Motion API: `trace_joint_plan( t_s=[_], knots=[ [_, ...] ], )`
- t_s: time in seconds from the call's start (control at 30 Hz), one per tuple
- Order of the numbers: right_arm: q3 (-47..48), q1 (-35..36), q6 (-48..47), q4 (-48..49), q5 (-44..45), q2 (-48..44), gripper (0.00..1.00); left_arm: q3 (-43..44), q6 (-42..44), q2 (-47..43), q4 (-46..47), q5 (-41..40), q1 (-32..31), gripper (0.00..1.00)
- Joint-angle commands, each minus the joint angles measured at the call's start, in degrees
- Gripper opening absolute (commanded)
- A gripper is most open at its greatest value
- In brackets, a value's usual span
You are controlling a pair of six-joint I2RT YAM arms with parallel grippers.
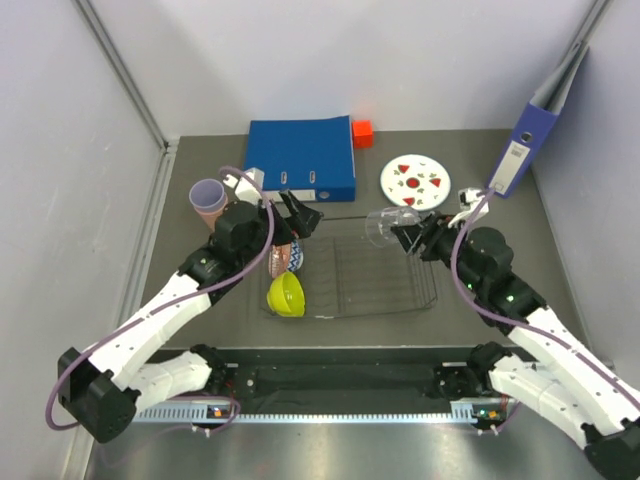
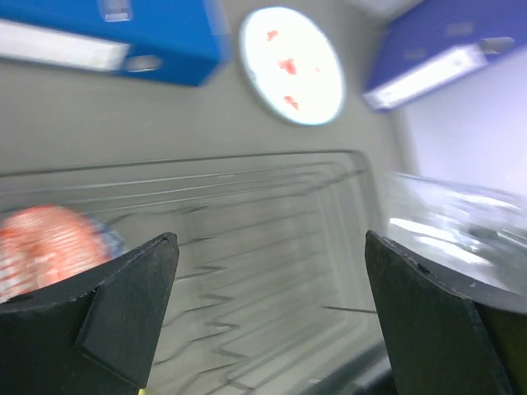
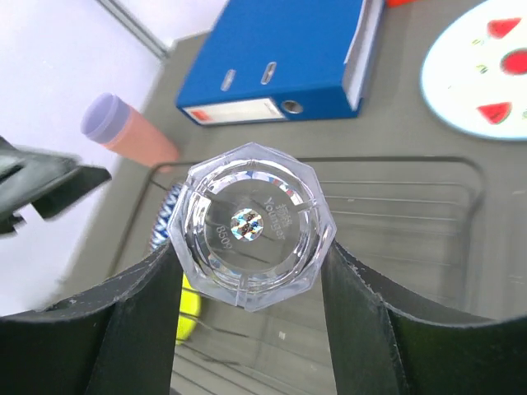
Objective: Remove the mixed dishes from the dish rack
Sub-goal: Pick up the cup from the dish rack, then place the cup at the center of the board.
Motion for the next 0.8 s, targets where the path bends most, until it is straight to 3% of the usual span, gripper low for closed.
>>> trace_joint_plan(
  t_s=[0.0, 0.03, 0.1, 0.17, 0.23, 0.4, 0.6, 0.77],
  knots=[
    [-8.04, -11.68, 16.77, 25.53, -26.64, -0.96, 0.0, -5.5, -5.15, -4.39, 19.01, 13.25, 0.11, 0.93],
    [-9.47, -13.55, 20.14, 34.98, -33.2, -0.61, 0.0, -7.17, -6.64, -4.74, 27.5, 15.89, 0.46, 0.82],
    [-12.28, -17.76, 28.64, 43.82, -39.39, 1.93, 0.0, -10.87, -12.08, -4.05, 35.63, 22.4, 0.64, 0.71],
    [-14.05, -19.19, 33.33, 55.47, -40.74, 4.39, 0.0, -11.49, -15.86, -1.69, 40.58, 25.3, 0.64, 0.56],
    [-15.81, -19.72, 38.26, 61.67, -41.18, 5.98, 0.0, -12.02, -17.63, -0.45, 42.86, 27.95, 0.64, 0.5],
    [-17.04, -19.72, 41.96, 70.13, -41.09, 11.78, 0.0, -15.27, -22.03, 0.61, 52.01, 28.39, 0.64, 0.56],
    [-16.52, -19.2, 40.13, 69.18, -40.48, 13.45, 0.0, -12.73, -22.56, 2.81, 52.63, 31.12, 0.46, 0.7],
    [-16.08, -18.41, 39.24, 69.0, -40.48, 15.12, 0.0, -11.93, -23.61, 4.39, 54.21, 32.17, 0.29, 0.7]
  ],
)
